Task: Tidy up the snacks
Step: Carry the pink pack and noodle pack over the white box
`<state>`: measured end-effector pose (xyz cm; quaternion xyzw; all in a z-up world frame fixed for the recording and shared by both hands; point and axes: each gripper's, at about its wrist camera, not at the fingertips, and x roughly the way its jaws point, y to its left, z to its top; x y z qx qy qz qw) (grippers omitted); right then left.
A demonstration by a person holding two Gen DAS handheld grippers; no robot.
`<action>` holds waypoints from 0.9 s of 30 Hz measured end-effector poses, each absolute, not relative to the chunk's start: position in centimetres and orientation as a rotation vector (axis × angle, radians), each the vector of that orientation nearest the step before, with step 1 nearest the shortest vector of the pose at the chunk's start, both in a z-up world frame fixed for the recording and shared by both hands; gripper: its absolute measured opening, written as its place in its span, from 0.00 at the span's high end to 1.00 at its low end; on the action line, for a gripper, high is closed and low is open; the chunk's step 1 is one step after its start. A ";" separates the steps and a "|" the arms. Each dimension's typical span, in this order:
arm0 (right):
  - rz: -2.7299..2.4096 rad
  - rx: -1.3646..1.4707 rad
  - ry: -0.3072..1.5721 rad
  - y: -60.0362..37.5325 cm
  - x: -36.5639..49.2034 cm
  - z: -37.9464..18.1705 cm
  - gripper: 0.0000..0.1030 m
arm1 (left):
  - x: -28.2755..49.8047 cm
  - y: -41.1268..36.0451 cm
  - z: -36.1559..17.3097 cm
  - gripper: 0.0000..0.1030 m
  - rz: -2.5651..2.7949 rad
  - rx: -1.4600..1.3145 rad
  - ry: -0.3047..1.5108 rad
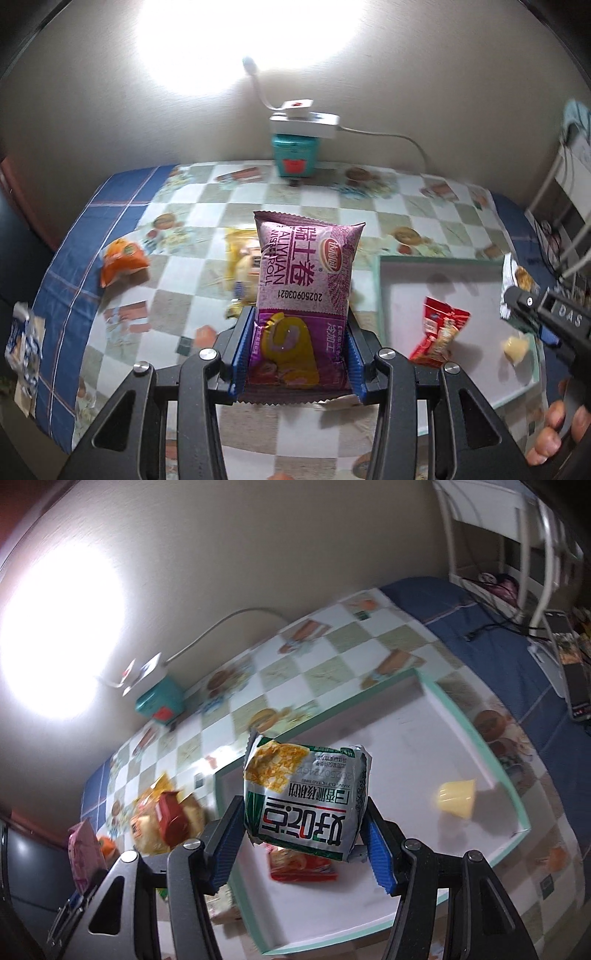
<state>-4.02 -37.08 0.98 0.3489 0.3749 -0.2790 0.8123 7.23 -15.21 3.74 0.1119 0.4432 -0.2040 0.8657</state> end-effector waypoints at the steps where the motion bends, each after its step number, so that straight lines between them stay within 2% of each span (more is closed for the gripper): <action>1: -0.602 0.756 0.798 -37.5 -4.3 0.9 0.38 | 6.9 -15.9 3.7 0.56 -0.437 0.250 0.928; 27: -0.786 0.841 0.833 -45.3 -8.5 -3.0 0.38 | 1.8 -33.9 -1.6 0.55 -0.728 0.487 0.999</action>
